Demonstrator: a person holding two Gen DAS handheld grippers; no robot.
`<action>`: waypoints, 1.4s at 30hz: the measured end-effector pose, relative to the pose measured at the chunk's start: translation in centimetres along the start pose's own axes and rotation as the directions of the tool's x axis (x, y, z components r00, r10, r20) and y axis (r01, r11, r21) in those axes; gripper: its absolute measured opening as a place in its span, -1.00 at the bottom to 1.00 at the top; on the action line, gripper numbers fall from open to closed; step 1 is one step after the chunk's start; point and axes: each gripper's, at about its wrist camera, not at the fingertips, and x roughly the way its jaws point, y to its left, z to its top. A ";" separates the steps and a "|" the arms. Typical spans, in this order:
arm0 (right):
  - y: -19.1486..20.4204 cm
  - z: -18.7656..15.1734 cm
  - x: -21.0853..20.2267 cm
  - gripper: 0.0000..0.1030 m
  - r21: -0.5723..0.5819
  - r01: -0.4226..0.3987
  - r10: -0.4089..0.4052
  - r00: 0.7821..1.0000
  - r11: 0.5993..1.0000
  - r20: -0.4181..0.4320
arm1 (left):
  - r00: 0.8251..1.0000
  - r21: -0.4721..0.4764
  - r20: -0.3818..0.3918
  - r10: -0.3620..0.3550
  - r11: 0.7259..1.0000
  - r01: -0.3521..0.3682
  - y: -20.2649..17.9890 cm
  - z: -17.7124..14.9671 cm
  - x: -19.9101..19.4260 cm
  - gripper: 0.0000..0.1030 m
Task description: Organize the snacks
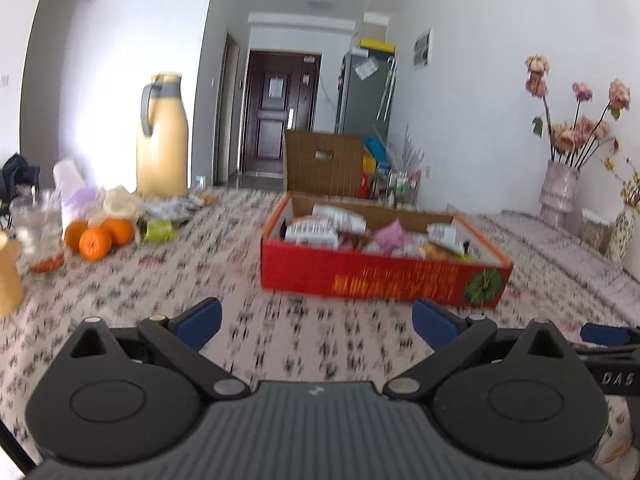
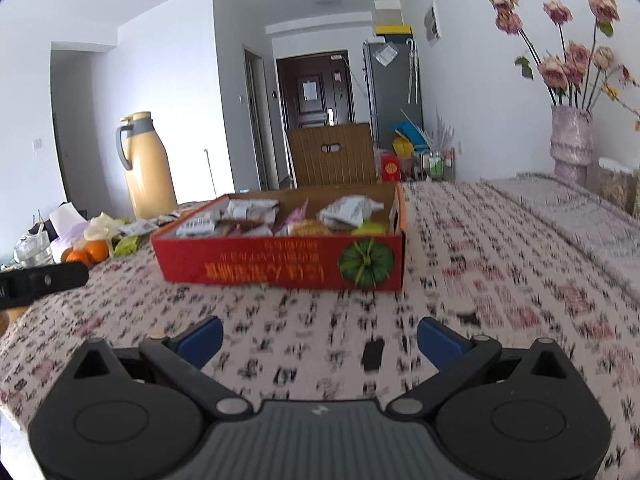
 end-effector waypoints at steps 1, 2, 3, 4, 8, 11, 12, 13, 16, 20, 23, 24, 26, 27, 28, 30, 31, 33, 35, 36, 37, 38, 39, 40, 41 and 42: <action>-0.1 -0.4 -0.1 1.00 0.006 -0.003 0.003 1.000 1.000 -0.005 | 1.000 -0.003 -0.014 0.000 1.000 0.000 0.1 -0.5 0.0 1.00; -0.1 -0.8 -0.3 1.00 0.014 -0.006 0.006 1.000 1.000 -0.010 | 1.000 -0.004 -0.029 0.001 1.000 -0.002 0.2 -0.9 0.1 1.00; -0.1 -1.1 -0.4 1.00 0.021 -0.009 0.009 1.000 1.000 -0.013 | 0.999 -0.003 -0.039 0.003 1.000 -0.003 0.2 -1.2 0.1 1.00; -0.2 -1.3 -0.5 1.00 0.028 -0.011 0.012 1.000 1.000 -0.015 | 0.999 -0.001 -0.050 0.002 1.000 -0.002 0.2 -1.6 0.2 1.00; -0.2 -2.0 -1.0 1.00 0.035 -0.014 0.015 1.000 0.999 -0.017 | 0.998 0.008 -0.063 -0.003 1.000 0.003 0.2 -2.5 0.1 1.00; -0.3 -2.2 -1.0 1.00 0.036 -0.012 0.013 1.000 0.999 -0.024 | 0.997 0.006 -0.075 -0.003 1.000 0.003 0.2 -2.9 0.1 1.00; -0.3 -2.3 -1.0 1.00 0.036 -0.012 0.013 1.000 0.999 -0.027 | 0.997 0.006 -0.078 -0.003 1.000 0.003 0.2 -2.9 0.2 1.00; -0.3 -2.3 -1.0 1.00 0.038 -0.012 0.013 1.000 0.999 -0.028 | 0.997 0.006 -0.081 -0.003 1.000 0.004 0.2 -3.0 0.2 1.00; -0.2 -2.4 -1.0 1.00 0.039 -0.015 0.016 0.999 0.999 -0.030 | 0.996 0.007 -0.084 -0.002 1.000 0.003 0.2 -3.0 0.2 1.00; -0.1 -2.4 -0.8 1.00 0.036 -0.015 0.017 0.999 0.999 -0.034 | 0.997 0.006 -0.083 -0.004 1.000 0.004 0.2 -3.1 0.2 1.00; 0.0 -2.4 -0.7 1.00 0.035 -0.015 0.016 0.999 0.999 -0.034 | 0.996 0.005 -0.086 -0.007 1.000 0.007 0.3 -3.1 0.4 1.00; 0.0 -2.4 -0.8 1.00 0.034 -0.014 0.015 0.999 0.999 -0.033 | 0.996 0.007 -0.085 -0.007 1.000 0.008 0.3 -3.1 0.3 1.00; 0.1 -2.3 -0.8 1.00 0.034 -0.011 0.012 0.999 0.999 -0.032 | 0.997 0.009 -0.083 -0.011 1.000 0.011 0.2 -3.1 0.3 1.00; 0.1 -2.4 -0.9 1.00 0.033 -0.010 0.011 0.999 0.999 -0.030 | 0.997 0.009 -0.082 -0.012 1.000 0.013 0.2 -3.1 0.2 1.00; 0.1 -2.4 -0.9 1.00 0.032 -0.009 0.010 1.000 0.999 -0.029 | 0.997 0.010 -0.082 -0.013 1.000 0.014 0.2 -3.1 0.2 1.00; 0.0 -2.3 -1.0 1.00 0.032 -0.007 0.008 1.000 0.999 -0.028 | 0.996 0.011 -0.085 -0.017 1.000 0.018 0.1 -3.1 0.3 1.00; 0.0 -2.3 -1.0 1.00 0.033 -0.007 0.008 1.000 0.999 -0.029 | 0.996 0.014 -0.086 -0.017 1.000 0.018 0.1 -3.1 0.3 1.00; 0.0 -2.4 -0.9 1.00 0.034 -0.006 0.007 1.000 0.999 -0.030 | 0.996 0.016 -0.086 -0.019 1.000 0.020 0.0 -3.2 0.3 1.00; 0.0 -2.4 -1.0 1.00 0.034 -0.006 0.007 1.000 0.999 -0.030 | 0.996 0.018 -0.085 -0.018 1.000 0.020 -0.1 -3.2 0.2 1.00; 0.0 -2.4 -1.0 1.00 0.034 -0.007 0.008 1.000 0.999 -0.030 | 0.996 0.019 -0.084 -0.018 1.000 0.020 -0.1 -3.2 0.2 1.00; 0.0 -2.4 -1.0 1.00 0.034 -0.007 0.008 1.000 0.999 -0.030 | 0.996 0.020 -0.084 -0.019 1.000 0.021 -0.1 -3.2 0.2 1.00; 0.0 -2.3 -1.0 1.00 0.035 -0.006 0.007 1.000 0.999 -0.030 | 0.996 0.021 -0.084 -0.019 1.000 0.021 -0.1 -3.2 0.1 1.00; -0.1 -2.3 -1.0 1.00 0.035 -0.007 0.008 1.000 0.999 -0.030 | 0.996 0.022 -0.083 -0.019 1.000 0.021 -0.2 -3.2 0.1 1.00; 0.0 -2.3 -1.0 1.00 0.034 -0.006 0.007 1.000 0.999 -0.030 | 0.996 0.023 -0.083 -0.020 1.000 0.022 -0.2 -3.2 0.1 1.00; 0.0 -2.3 -1.0 1.00 0.034 -0.006 0.007 1.000 0.999 -0.029 | 0.996 0.023 -0.083 -0.020 0.999 0.022 -0.2 -3.2 0.1 1.00; 0.0 -2.4 -1.0 1.00 0.035 -0.006 0.007 1.000 0.999 -0.029 | 0.996 0.024 -0.082 -0.021 0.999 0.023 -0.2 -3.2 0.1 1.00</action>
